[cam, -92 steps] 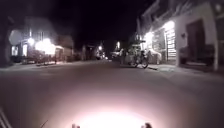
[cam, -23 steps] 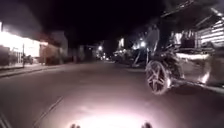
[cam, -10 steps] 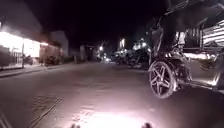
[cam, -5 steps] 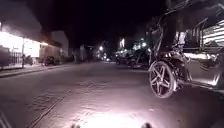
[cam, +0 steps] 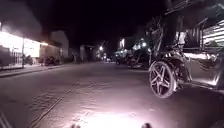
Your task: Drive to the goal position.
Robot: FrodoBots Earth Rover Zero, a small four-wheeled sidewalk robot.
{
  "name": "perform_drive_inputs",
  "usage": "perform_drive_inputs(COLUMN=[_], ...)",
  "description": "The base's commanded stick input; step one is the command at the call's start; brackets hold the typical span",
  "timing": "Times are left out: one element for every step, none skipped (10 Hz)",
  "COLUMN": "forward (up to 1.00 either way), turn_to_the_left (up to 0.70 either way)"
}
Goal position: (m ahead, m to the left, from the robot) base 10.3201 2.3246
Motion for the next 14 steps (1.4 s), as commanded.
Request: perform_drive_inputs(forward=[0.85, 0.85, 0.85, 0.85, 0.85, 0.79, 0.18, 0.35, 0.85, 0.85, 0.85, 0.85, 0.85, 0.85], turn_to_the_left=[-0.34, -0.34, -0.34, -0.34, -0.34, -0.32, -0.07, -0.14, -0.34, -0.34, -0.34, -0.34, -0.34, -0.34])
